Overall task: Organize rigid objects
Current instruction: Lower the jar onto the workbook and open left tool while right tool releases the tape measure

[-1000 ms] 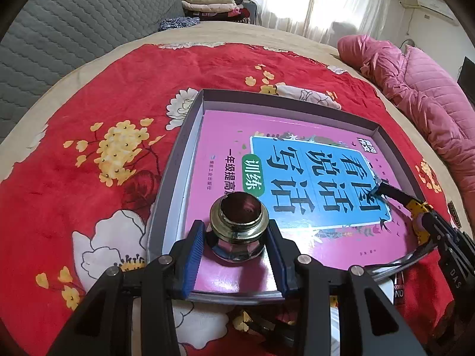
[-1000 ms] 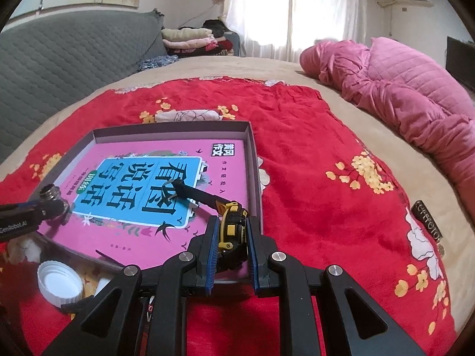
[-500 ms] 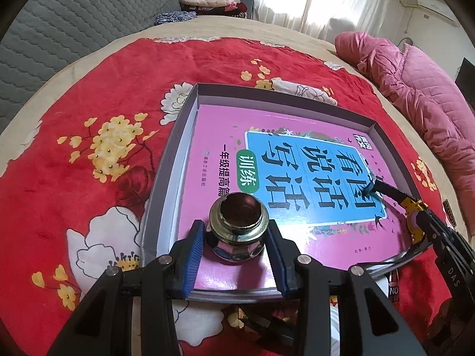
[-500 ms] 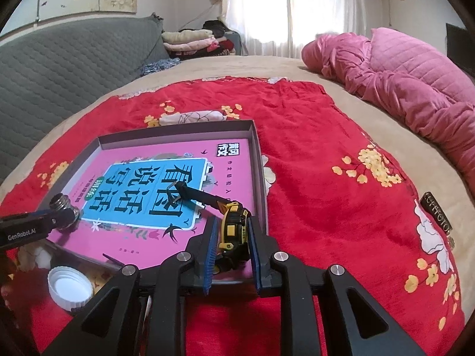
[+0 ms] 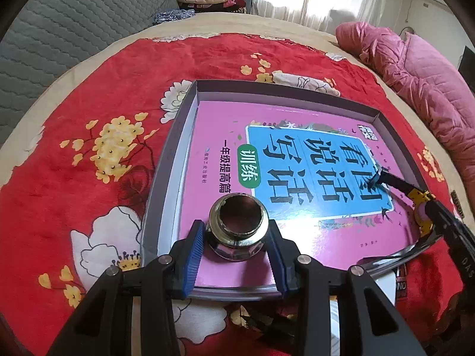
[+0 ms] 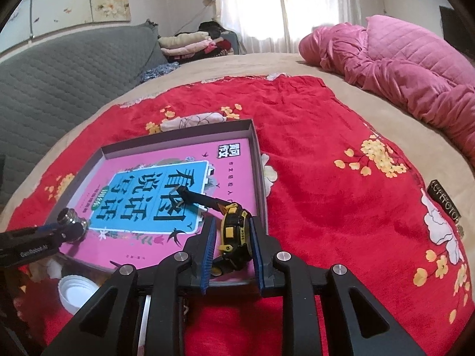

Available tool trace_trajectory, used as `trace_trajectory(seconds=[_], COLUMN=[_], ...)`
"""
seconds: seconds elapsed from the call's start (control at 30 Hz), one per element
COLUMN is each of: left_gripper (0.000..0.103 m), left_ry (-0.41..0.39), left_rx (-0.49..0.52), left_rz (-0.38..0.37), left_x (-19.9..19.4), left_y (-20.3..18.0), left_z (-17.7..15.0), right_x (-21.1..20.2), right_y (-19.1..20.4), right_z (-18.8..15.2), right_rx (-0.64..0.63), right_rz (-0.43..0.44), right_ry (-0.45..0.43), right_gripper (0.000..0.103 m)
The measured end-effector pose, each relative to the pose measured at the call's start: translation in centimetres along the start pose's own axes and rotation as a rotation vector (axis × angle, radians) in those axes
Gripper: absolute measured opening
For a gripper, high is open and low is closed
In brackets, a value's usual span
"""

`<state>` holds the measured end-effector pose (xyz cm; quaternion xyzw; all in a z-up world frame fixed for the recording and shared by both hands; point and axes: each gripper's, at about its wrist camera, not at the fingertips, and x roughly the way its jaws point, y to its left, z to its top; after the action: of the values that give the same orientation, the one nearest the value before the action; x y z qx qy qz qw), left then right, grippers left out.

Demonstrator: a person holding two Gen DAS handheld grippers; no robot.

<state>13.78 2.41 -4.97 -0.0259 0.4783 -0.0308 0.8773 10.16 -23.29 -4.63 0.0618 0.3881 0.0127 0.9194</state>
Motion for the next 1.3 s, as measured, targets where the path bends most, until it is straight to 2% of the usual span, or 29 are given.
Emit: trace_trajectory(seconds=[0.33, 0.67, 1.03, 1.13, 1.2, 1.3], left_gripper=[0.041, 0.041, 0.041, 0.041, 0.042, 0.046], left_ry=[0.013, 0.008, 0.014, 0.017, 0.015, 0.009], left_rx=[0.004, 0.021, 0.009, 0.016, 0.027, 0.03], left_rz=[0.029, 0.013, 0.022, 0.019, 0.023, 0.019], left_x=[-0.2, -1.0, -1.3, -1.3, -1.4, -1.7], left_y=[-0.2, -0.4, 0.0, -0.1, -0.2, -0.3], left_z=[-0.1, -0.4, -0.3, -0.3, -0.2, -0.2], right_x=[-0.2, -0.3, -0.5, -0.6, -0.5, -0.6], right_y=[0.2, 0.2, 0.4, 0.4, 0.2, 0.2], right_z=[0.1, 0.2, 0.2, 0.2, 0.2, 0.3], right_rx=[-0.005, -0.009, -0.022, -0.023, -0.016, -0.014], right_rz=[0.004, 0.014, 0.008, 0.0, -0.001, -0.003], right_ry=[-0.009, -0.016, -0.026, -0.03, -0.029, -0.032], right_gripper=[0.035, 0.043, 0.046, 0.054, 0.055, 0.055])
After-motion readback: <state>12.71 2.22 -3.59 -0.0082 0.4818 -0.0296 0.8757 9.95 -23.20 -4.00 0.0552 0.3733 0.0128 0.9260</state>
